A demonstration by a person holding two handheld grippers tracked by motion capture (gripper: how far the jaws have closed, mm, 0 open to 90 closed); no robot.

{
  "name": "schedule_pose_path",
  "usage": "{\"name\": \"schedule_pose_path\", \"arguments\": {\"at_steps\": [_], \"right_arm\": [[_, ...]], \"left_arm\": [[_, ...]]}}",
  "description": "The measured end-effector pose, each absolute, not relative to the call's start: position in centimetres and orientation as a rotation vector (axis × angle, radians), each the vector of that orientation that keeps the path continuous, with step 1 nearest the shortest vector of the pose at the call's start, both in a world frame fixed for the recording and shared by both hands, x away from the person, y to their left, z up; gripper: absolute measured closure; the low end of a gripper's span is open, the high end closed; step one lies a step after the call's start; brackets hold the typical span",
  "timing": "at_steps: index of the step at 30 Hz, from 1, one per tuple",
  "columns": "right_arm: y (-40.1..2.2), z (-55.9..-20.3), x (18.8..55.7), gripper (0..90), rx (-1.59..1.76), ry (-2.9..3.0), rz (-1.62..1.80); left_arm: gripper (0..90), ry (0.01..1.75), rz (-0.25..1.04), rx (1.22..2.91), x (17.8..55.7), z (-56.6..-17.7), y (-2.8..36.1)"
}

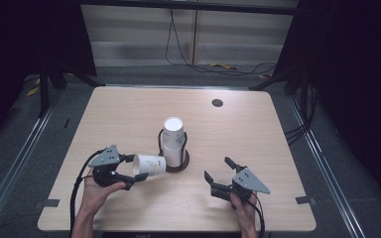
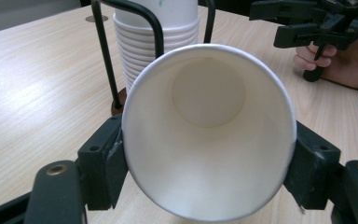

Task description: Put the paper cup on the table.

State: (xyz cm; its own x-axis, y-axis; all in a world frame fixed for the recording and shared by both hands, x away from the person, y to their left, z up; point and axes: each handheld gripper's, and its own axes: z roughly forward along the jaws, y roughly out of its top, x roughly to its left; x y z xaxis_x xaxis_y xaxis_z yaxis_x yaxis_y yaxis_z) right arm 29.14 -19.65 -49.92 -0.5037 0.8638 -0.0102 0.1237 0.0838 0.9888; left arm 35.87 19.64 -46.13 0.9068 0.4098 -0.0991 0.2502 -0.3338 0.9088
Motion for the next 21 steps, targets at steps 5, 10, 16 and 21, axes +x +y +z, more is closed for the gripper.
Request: {"name": "schedule_pose_path", "arguments": {"at_steps": [5, 10, 16, 21], "right_arm": [[-19.5, -50.2, 28.9, 12.8, 0.977, 1.691, 1.479], [-19.8, -50.3, 28.5, 12.8, 0.931, 1.656, 1.516], [-20.0, -50.4, 28.1, 12.9, 0.924, 1.612, 1.523], [-20.2, -50.5, 28.0, 12.9, 0.928, 1.587, 1.549]], "left_arm": [[26.1, 0.512, 0.184, 1.949, 36.3, -46.0, 20.1], [26.2, 0.557, 0.194, 1.967, 36.9, -46.0, 20.5], [26.0, 0.611, 0.206, 2.044, 37.8, -45.8, 20.9], [26.1, 0.635, 0.2, 2.061, 38.3, -45.6, 21.1]]}}
